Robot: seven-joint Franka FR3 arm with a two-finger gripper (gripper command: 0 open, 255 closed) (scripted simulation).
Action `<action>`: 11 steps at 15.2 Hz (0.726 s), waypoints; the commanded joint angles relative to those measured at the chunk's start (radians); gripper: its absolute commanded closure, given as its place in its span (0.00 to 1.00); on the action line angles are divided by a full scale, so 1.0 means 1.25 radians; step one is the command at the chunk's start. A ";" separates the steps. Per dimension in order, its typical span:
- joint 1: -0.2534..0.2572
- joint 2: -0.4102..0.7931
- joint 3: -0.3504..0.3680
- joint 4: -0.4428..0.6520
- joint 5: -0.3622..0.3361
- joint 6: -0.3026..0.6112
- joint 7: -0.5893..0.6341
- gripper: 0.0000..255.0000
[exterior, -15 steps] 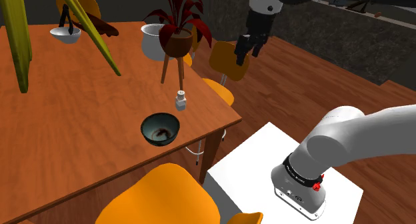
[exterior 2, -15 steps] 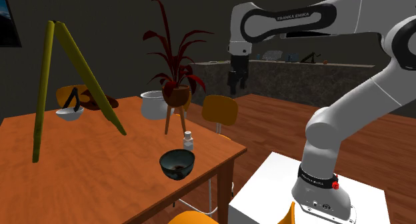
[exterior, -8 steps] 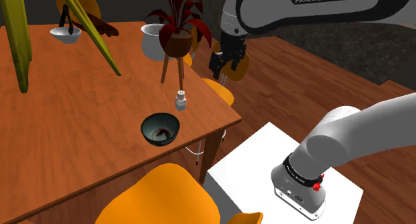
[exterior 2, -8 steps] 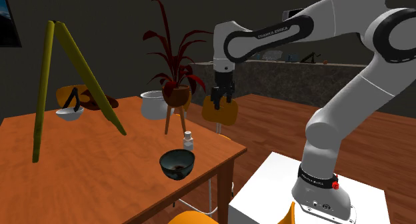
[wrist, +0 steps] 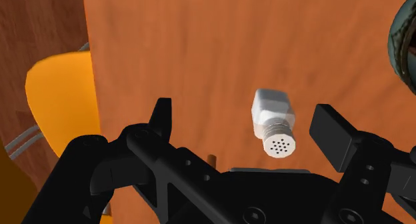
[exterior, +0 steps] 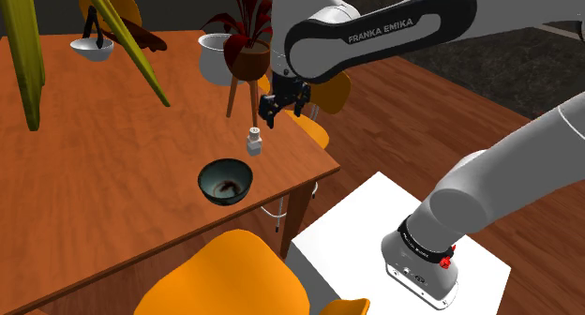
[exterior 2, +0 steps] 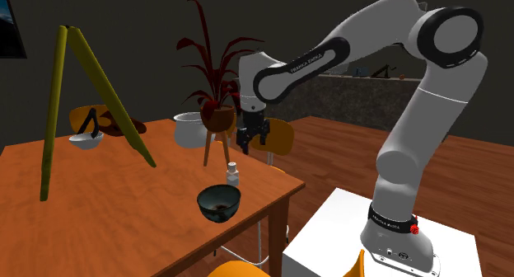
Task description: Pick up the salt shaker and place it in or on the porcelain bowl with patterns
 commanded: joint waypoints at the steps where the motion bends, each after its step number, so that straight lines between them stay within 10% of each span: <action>1: -0.006 0.063 0.024 0.030 -0.027 0.028 0.054 0.00; 11: -0.003 0.290 0.056 0.116 -0.169 0.129 0.232 0.00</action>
